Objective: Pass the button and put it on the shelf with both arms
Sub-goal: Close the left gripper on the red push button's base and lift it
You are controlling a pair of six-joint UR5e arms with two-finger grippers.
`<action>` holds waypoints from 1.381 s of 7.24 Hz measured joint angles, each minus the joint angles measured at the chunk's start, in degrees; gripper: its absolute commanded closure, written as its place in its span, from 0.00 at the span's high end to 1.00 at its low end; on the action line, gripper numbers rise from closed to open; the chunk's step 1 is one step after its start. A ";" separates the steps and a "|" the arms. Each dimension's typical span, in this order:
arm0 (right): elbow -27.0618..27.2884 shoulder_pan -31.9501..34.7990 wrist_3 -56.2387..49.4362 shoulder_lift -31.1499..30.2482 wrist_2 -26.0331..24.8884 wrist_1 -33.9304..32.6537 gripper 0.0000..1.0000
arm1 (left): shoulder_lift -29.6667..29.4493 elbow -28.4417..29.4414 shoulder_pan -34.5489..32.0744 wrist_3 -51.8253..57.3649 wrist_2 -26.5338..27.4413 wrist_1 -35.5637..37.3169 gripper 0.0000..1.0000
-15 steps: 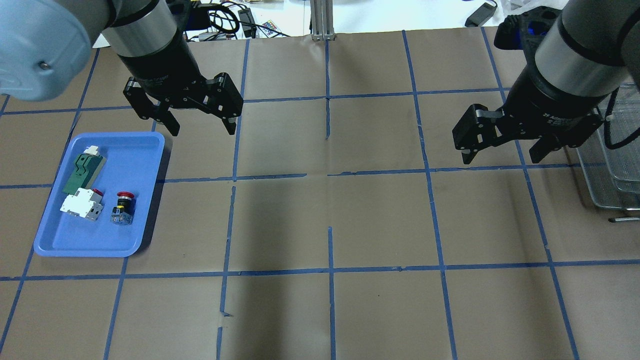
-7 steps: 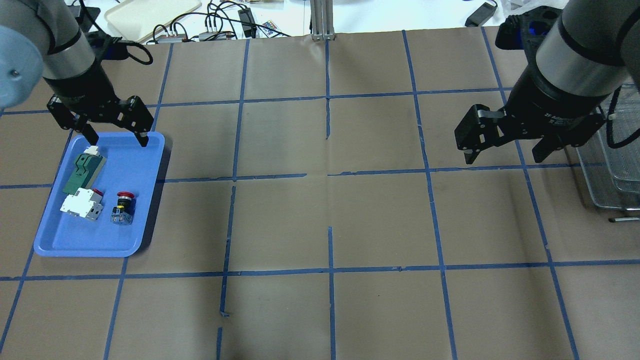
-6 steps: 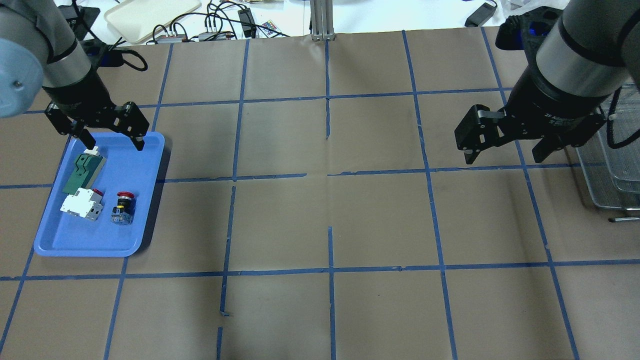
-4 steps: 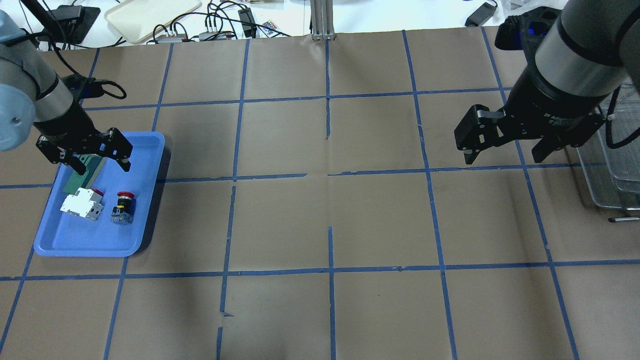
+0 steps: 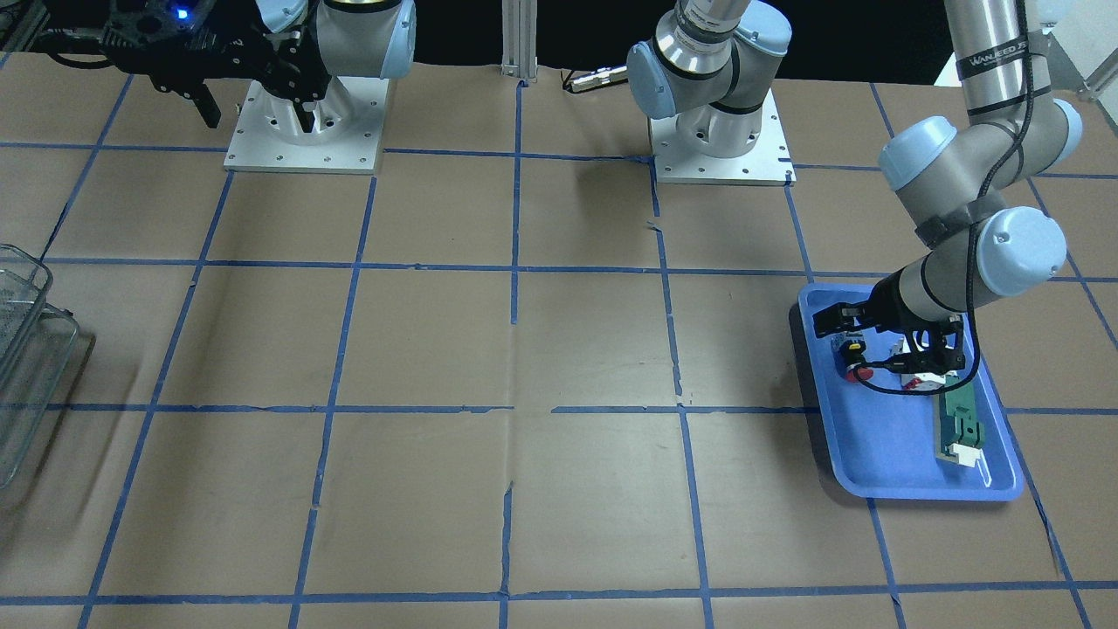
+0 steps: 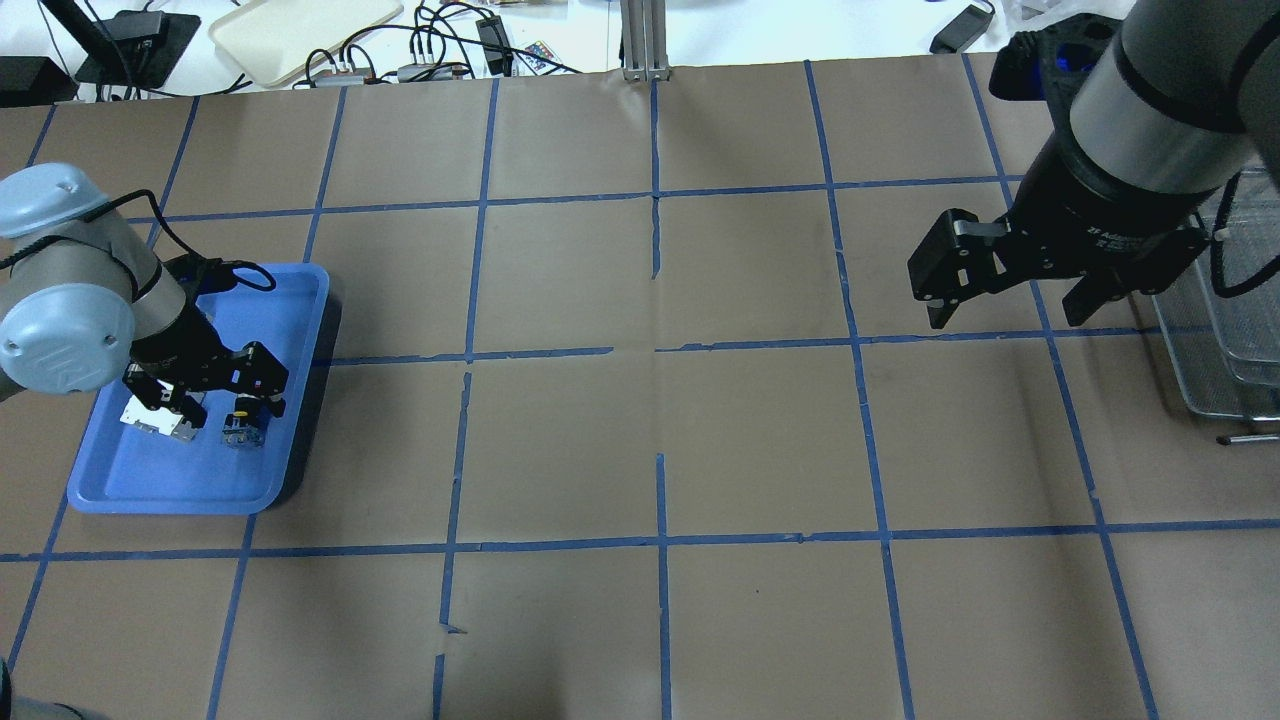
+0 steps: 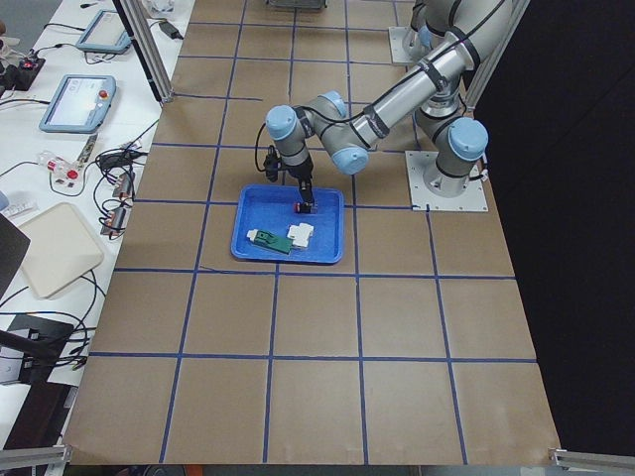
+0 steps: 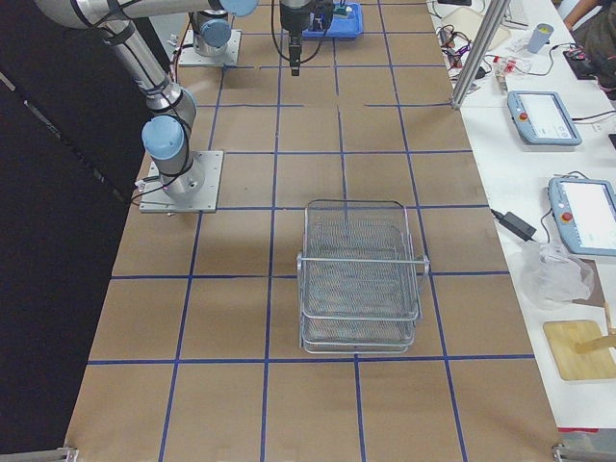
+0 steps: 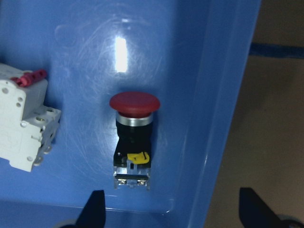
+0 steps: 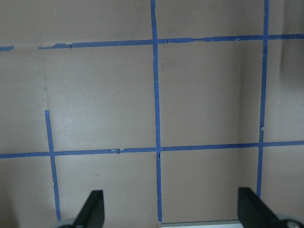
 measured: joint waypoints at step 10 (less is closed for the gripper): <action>1.74 -1.64 0.21 0.73 0.13 -0.78 1.00 | -3.19 0.41 1.48 10.60 0.75 1.85 0.00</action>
